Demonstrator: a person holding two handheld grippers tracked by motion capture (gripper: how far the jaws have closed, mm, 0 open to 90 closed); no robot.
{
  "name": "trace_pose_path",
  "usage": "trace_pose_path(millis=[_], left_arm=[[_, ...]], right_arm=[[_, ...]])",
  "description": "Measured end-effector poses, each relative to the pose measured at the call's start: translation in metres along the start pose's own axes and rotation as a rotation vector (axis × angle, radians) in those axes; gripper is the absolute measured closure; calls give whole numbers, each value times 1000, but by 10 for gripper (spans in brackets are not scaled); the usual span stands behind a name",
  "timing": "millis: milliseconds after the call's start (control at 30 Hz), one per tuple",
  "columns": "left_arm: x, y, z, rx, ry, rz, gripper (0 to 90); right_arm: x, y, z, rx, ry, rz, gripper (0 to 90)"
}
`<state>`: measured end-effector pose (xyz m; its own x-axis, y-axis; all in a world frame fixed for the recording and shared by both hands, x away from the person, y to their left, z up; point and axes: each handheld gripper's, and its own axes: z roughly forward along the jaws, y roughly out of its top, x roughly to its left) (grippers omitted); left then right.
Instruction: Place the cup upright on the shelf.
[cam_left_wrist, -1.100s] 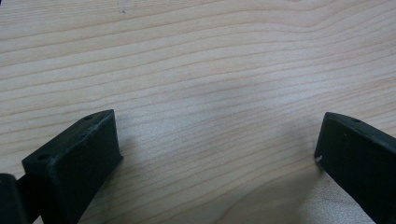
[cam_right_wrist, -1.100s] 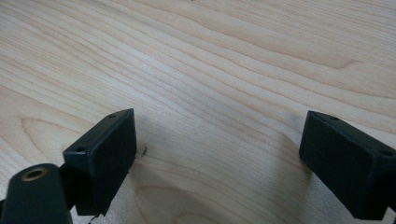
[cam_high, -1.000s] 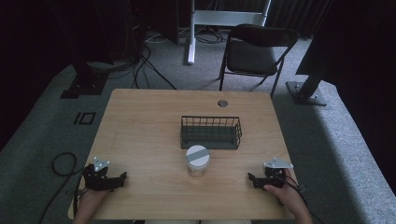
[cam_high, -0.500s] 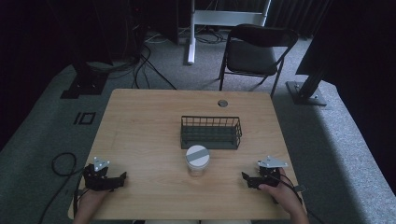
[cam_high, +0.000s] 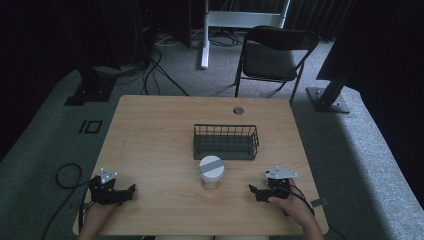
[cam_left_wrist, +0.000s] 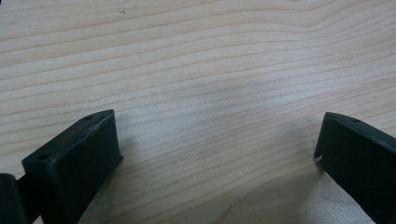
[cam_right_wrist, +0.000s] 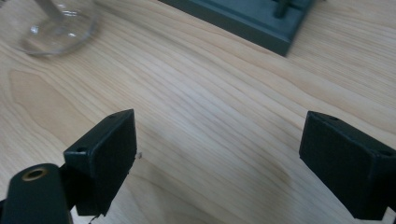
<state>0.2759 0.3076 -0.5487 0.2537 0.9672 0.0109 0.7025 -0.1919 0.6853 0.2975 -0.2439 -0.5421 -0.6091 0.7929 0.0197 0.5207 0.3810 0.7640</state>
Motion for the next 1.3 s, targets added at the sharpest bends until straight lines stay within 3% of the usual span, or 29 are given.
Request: trace_pose_path(millis=[567, 1033, 1300], left_arm=[[0, 0, 0, 0, 0, 0, 2], [0, 0, 0, 0, 0, 0, 2], [0, 0, 0, -1, 0, -1, 2]], right_arm=[[29, 19, 10, -44, 94, -64, 109], [57, 31, 29, -59, 168, -109, 109], [69, 39, 35, -116, 193, -113, 110]])
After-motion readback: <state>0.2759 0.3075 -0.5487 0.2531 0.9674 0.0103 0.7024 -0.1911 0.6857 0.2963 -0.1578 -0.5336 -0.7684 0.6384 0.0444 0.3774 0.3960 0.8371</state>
